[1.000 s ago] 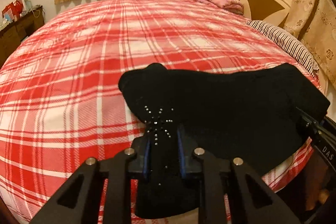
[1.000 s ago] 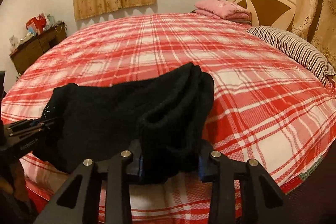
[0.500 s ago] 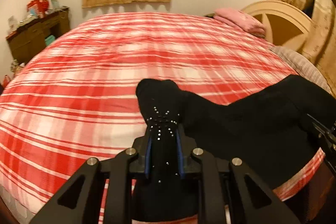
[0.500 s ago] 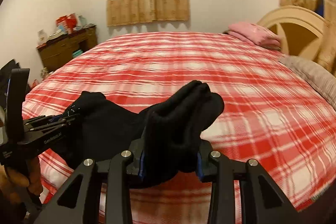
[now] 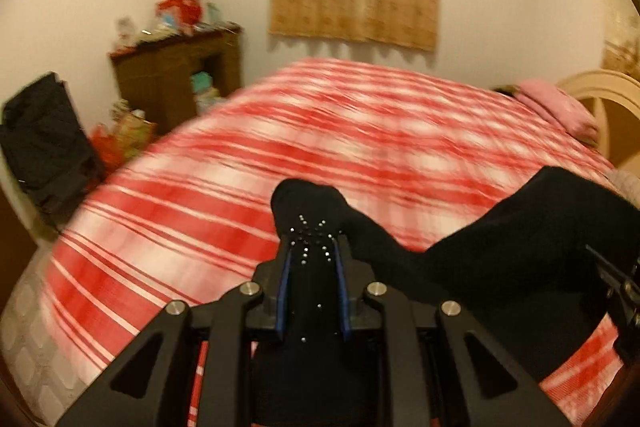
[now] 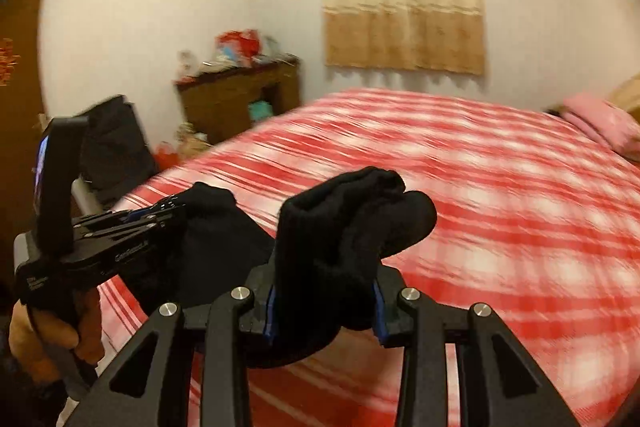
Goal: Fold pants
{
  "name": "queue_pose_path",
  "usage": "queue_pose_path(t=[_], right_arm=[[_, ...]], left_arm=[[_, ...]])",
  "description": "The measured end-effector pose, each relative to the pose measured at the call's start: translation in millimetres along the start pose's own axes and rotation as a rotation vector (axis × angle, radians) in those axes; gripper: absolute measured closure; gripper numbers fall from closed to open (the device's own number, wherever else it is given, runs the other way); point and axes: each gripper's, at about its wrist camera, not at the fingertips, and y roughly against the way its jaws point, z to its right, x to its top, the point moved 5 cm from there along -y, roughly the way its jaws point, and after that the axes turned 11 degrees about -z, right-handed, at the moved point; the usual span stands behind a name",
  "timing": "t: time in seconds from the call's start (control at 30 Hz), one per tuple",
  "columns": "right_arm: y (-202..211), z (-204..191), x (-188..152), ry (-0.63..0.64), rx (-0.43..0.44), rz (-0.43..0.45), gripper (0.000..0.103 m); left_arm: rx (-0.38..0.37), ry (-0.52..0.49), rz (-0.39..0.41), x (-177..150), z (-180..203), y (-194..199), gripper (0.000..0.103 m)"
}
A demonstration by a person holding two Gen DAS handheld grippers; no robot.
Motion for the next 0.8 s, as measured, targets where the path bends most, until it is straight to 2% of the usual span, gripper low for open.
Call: queue_pose_path(t=[0.1, 0.17, 0.3, 0.37, 0.43, 0.5, 0.53, 0.57, 0.63, 0.7, 0.8], right_arm=[[-35.5, -21.1, 12.6, 0.008, 0.068, 0.009, 0.066], [-63.2, -26.3, 10.3, 0.006, 0.086, -0.021, 0.066], [-121.2, -19.0, -19.1, -0.024, 0.114, -0.172, 0.065], [-139.8, -11.1, -39.2, -0.01, 0.082, -0.244, 0.061], [-146.1, -6.7, -49.9, 0.015, 0.077, -0.269, 0.045], [-147.6, -0.4, -55.5, 0.031, 0.066, -0.287, 0.034], [-146.0, 3.1, -54.7, 0.025, 0.068, -0.286, 0.028], [-143.7, 7.3, -54.5, 0.009, 0.081, -0.285, 0.026], [-138.3, 15.6, -51.3, -0.036, 0.133, -0.294, 0.026], [-131.8, 23.5, -50.2, -0.079, 0.169, -0.299, 0.026], [-103.1, 40.0, -48.9, -0.154, 0.181, -0.239, 0.026]], left_arm=[[0.065, 0.033, 0.03, 16.5, -34.7, -0.2, 0.083], [0.095, 0.041, 0.026, 19.5, -53.2, -7.4, 0.083], [0.132, 0.074, -0.061, 1.5, -79.2, -44.9, 0.083], [0.151, 0.1, -0.125, -14.7, -91.1, -69.2, 0.081], [0.156, 0.131, -0.168, -31.0, -100.2, -87.2, 0.072], [0.162, 0.152, -0.173, -39.8, -106.8, -89.2, 0.052], [0.189, 0.166, -0.164, -42.5, -111.2, -86.4, 0.032], [0.219, 0.178, -0.15, -43.7, -118.1, -80.5, 0.02], [0.239, 0.192, -0.132, -42.5, -125.8, -73.1, 0.015], [0.234, 0.202, -0.127, -43.3, -134.5, -63.9, 0.015], [0.297, 0.199, -0.106, -46.0, -144.3, -45.4, 0.015]])
